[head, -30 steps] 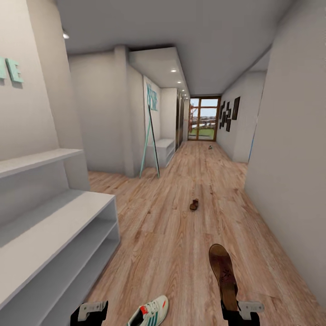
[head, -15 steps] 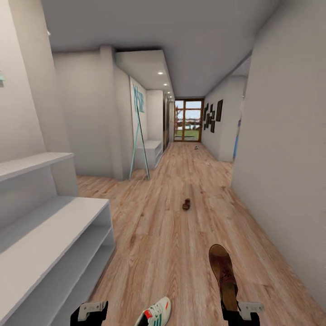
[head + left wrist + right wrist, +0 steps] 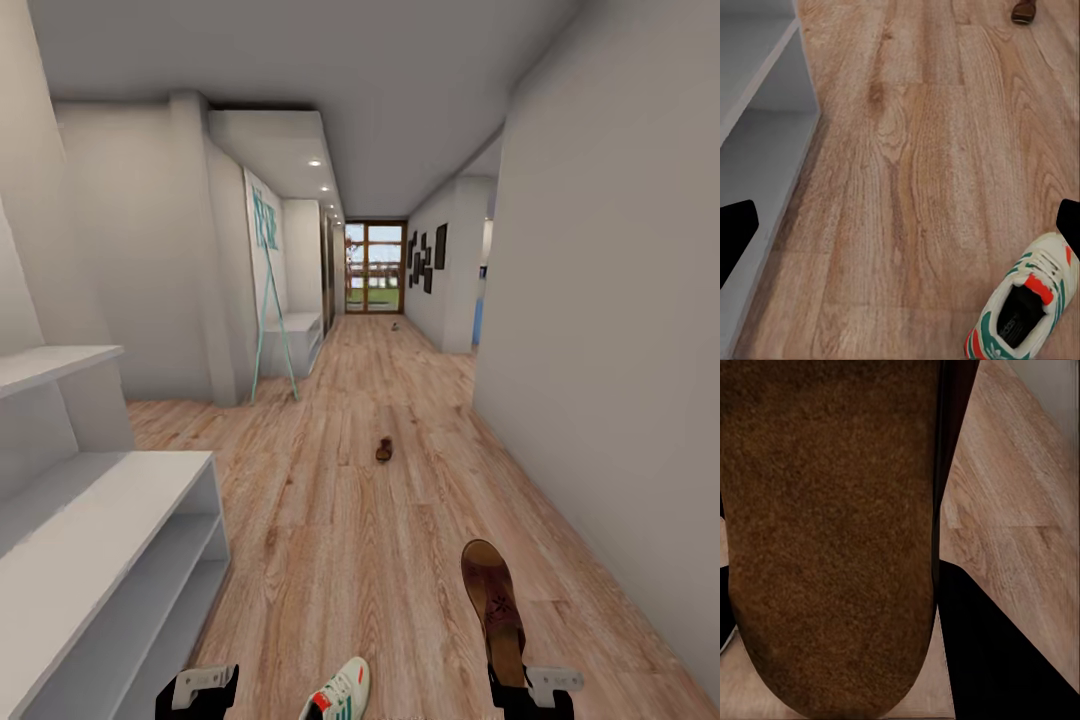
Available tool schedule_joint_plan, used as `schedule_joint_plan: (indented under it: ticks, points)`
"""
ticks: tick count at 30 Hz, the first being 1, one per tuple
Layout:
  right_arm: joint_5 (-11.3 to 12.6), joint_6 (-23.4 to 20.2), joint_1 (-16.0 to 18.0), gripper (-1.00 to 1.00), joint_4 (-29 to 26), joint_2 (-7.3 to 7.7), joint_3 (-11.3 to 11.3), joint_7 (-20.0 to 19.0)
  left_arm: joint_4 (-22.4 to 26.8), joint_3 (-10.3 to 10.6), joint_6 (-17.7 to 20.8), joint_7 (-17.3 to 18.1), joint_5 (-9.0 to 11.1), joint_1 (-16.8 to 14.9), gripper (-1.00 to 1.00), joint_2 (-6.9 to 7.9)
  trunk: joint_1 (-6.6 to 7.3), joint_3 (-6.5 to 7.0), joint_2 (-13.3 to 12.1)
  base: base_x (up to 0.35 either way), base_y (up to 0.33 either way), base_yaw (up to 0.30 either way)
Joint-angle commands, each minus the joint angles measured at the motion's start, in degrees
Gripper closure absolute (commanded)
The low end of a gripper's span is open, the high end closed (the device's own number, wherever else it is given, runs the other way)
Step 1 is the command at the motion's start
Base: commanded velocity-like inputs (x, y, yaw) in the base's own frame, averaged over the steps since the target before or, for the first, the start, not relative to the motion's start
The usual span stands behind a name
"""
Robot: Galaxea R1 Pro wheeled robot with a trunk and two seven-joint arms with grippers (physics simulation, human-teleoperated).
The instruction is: Pick up the two gym shoes and the two sandals from the corridor floor and place them onto the hallstand (shoe rack) in the corridor, making sure they are on the rack and not on the floor. Arrange them so the two gym shoes are next to each other and the two sandals are next to each other.
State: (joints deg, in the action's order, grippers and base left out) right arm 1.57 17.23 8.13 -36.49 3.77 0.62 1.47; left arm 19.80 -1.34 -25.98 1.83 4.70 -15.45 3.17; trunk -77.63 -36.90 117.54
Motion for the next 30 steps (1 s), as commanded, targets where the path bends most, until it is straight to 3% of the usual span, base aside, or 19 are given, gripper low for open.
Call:
schedule_joint_plan:
  ticks: [1, 30]
  points:
    - [0.36, 0.17, 0.05, 1.00, 0.04, 0.01, -0.09, 0.11, -0.02, 0.02, -0.14, 0.19, 0.48, -0.02, -1.00, 0.00, 0.01, -0.11, 0.03, 0.000, 0.035, -0.233]
    - [0.36, 0.17, 0.05, 1.00, -0.07, 0.01, -0.09, 0.11, -0.02, 0.02, -0.17, 0.19, 0.48, -0.02, -1.00, 0.01, 0.01, -2.48, 0.03, -0.023, 0.003, -0.151]
